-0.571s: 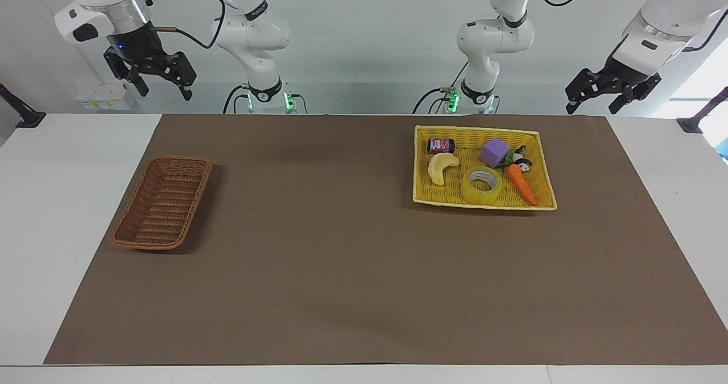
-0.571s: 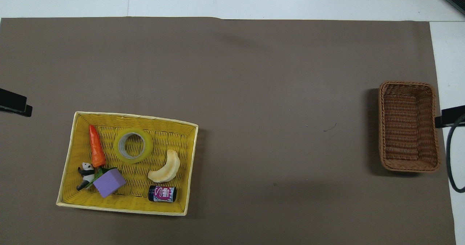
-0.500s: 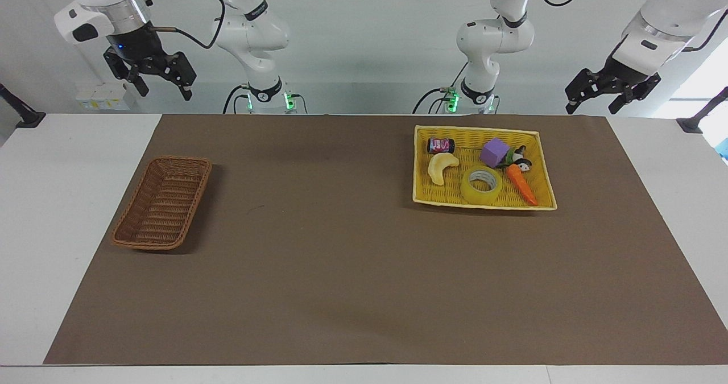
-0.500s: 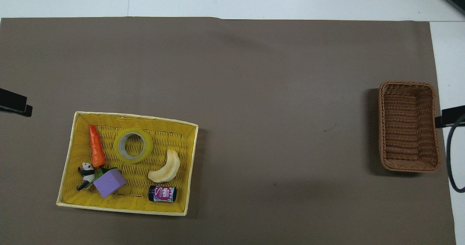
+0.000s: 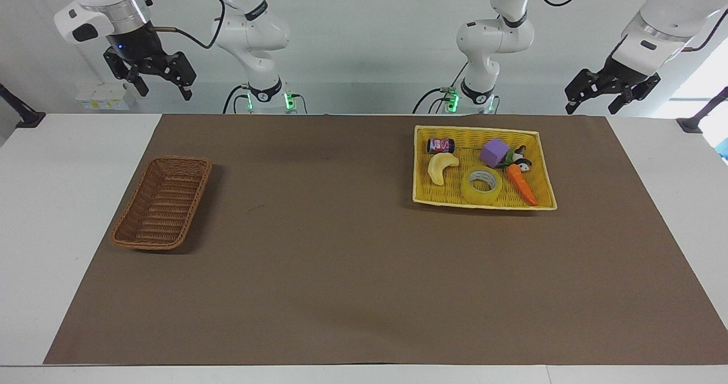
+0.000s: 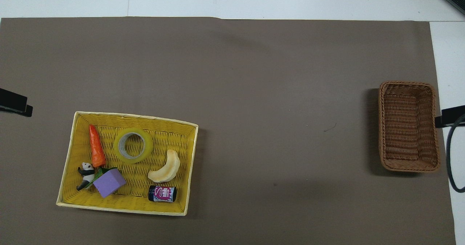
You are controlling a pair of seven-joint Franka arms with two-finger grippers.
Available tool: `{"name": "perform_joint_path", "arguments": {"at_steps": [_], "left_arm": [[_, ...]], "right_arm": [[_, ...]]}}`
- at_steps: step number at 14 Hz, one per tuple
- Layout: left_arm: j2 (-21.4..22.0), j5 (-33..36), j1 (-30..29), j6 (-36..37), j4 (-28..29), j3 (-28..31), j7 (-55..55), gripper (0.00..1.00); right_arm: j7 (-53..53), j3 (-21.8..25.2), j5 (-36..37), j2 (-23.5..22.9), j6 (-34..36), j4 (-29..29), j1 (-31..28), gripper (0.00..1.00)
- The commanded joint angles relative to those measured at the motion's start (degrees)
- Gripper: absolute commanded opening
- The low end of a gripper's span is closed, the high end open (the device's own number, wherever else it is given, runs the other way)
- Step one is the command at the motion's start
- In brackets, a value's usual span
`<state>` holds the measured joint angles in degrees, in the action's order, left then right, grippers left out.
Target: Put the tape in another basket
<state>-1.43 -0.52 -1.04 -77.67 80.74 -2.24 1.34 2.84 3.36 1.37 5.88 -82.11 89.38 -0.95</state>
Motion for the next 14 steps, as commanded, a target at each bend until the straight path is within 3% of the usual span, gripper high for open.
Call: {"name": "perform_joint_path", "arguments": {"at_steps": [1,14], "left_arm": [[2.31,0.78,-0.27,-1.25,3.28,-0.05,0.15,1.0],[5.56,0.69,0.69,-4.68,9.61,-0.58,-0.55,1.0]], "right_arm": [[-0.91,-0.02,-0.93,0.01,0.55,-0.35,-0.28,1.0],[-0.91,-0.1,-0.93,0.01,0.55,-0.35,-0.28,1.0]]}}
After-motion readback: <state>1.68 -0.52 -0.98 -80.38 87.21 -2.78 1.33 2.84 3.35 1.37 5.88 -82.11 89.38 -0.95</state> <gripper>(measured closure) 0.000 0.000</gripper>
